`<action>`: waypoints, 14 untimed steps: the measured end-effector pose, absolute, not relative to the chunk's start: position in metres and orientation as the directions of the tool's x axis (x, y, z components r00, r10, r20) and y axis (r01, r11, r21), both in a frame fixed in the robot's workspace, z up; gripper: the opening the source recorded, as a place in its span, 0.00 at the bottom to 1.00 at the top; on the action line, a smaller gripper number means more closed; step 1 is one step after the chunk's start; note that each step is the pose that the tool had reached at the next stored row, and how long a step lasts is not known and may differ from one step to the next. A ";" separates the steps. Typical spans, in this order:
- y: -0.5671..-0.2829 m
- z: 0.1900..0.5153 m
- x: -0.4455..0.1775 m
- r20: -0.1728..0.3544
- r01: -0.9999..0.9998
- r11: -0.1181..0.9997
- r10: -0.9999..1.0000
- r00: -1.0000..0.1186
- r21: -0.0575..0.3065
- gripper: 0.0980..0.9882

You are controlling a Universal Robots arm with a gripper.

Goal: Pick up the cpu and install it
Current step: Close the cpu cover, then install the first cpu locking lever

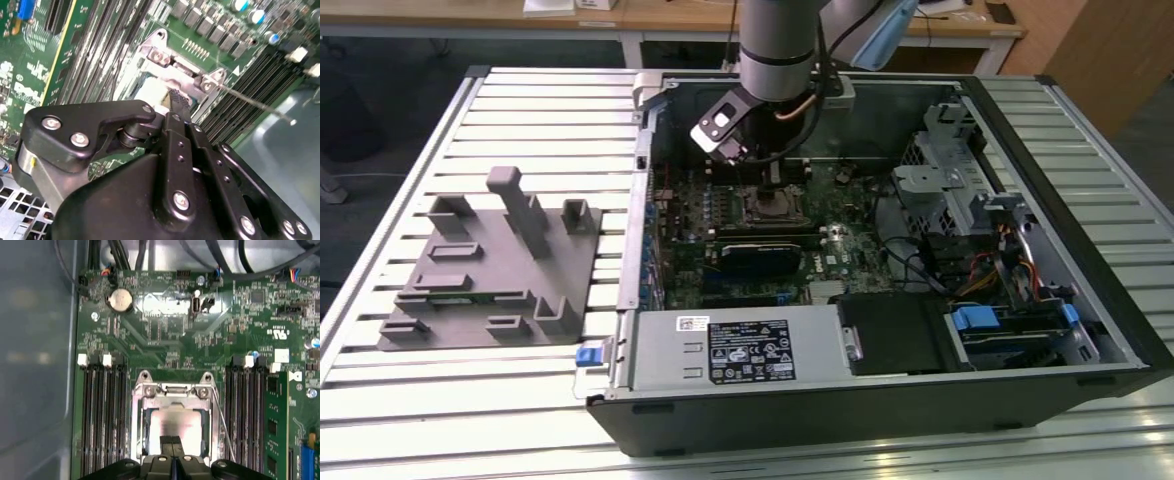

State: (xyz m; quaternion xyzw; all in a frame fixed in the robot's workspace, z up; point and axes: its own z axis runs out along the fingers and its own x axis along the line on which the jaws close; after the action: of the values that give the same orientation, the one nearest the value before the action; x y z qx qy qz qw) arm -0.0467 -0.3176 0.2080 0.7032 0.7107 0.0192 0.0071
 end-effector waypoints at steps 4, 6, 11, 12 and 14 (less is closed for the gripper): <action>-0.318 0.208 -0.041 0.017 0.999 0.010 1.000 -0.011 0.037 0.01; -0.318 0.208 -0.041 0.017 0.999 0.010 1.000 -0.011 0.037 0.01; -0.318 0.208 -0.040 0.017 0.999 0.010 1.000 -0.011 0.037 0.01; -0.318 0.208 -0.040 0.017 0.999 0.010 1.000 -0.011 0.037 0.01; -0.318 0.209 -0.039 0.017 0.999 0.010 1.000 -0.011 0.037 0.01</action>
State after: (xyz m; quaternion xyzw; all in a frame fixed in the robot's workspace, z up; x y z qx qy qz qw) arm -0.0395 -0.3176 0.2093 0.7033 0.7106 0.0191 0.0072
